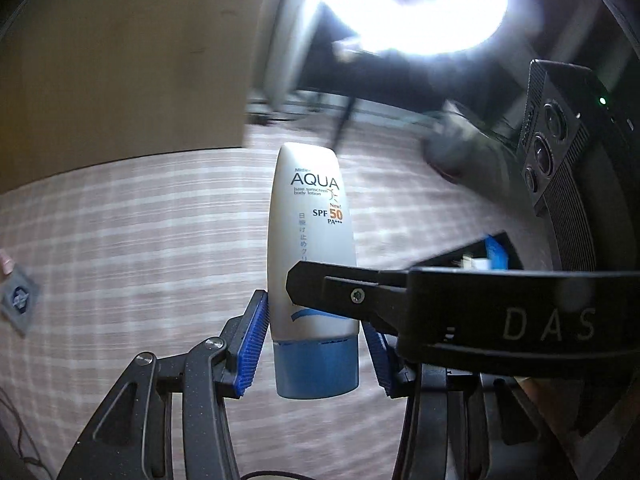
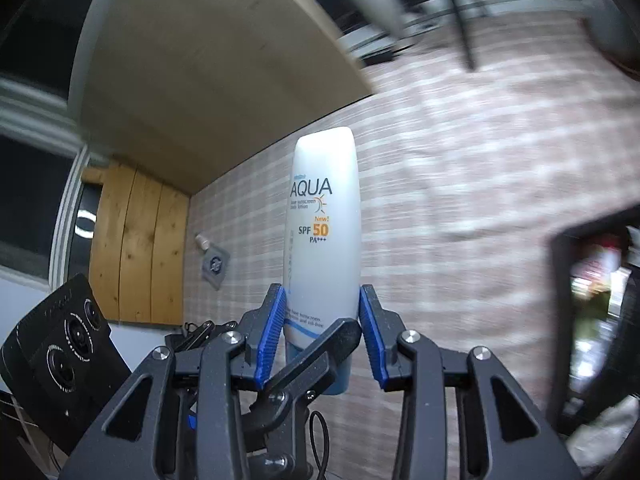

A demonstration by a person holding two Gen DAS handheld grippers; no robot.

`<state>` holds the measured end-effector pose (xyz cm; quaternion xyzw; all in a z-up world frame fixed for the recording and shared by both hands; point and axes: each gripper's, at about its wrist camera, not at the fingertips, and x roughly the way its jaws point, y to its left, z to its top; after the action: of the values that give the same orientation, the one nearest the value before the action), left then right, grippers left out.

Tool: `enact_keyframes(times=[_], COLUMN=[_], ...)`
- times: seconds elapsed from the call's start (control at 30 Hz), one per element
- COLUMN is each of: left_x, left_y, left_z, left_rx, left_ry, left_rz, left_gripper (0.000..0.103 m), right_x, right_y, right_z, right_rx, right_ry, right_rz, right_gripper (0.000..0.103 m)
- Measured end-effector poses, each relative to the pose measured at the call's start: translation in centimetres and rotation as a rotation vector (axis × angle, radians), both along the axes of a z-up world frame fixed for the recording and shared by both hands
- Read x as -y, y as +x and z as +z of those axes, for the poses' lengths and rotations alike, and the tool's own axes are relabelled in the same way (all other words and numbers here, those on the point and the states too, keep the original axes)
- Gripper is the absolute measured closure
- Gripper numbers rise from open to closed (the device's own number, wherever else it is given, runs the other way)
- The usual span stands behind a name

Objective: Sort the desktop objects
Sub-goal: 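Carry the sunscreen tube over the black box and open the right tool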

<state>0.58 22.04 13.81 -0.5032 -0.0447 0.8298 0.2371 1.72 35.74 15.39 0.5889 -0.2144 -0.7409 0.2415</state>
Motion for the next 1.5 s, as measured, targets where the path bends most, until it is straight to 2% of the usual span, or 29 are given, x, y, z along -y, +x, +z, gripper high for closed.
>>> enact_keyframes(times=[0.3, 0.5, 0.77, 1.07, 1.13, 1.2, 1.5], left_x=[-14.0, -21.4, -28.8, -32.3, -32.5, -32.3, -29.8], left_y=[4.4, 7.5, 10.2, 11.4, 11.3, 11.2, 9.9], left_z=[1.4, 2.0, 2.1, 2.6, 2.6, 2.8, 3.3], left_rx=[-0.006, 0.008, 0.028, 0.027, 0.034, 0.023, 0.011], left_ry=[0.011, 0.024, 0.033, 0.03, 0.03, 0.019, 0.014], left_rz=[-0.207, -0.324, -0.427, -0.477, -0.483, -0.474, -0.429], left_gripper=[0.059, 0.059, 0.059, 0.059, 0.057, 0.057, 0.057], right_x=[-14.5, -23.3, -30.0, -33.3, -33.7, -34.0, -34.6], right_y=[3.8, 6.3, 8.2, 8.8, 8.8, 8.9, 9.3], right_z=[0.6, 0.8, 0.8, 1.3, 1.4, 1.6, 1.9], right_rx=[-0.003, 0.006, 0.015, 0.009, 0.007, -0.005, -0.015], right_ry=[0.031, 0.066, 0.107, 0.124, 0.156, 0.182, 0.186], right_rz=[-0.171, -0.261, -0.342, -0.362, -0.375, -0.386, -0.413], right_gripper=[0.066, 0.066, 0.066, 0.065, 0.061, 0.061, 0.06])
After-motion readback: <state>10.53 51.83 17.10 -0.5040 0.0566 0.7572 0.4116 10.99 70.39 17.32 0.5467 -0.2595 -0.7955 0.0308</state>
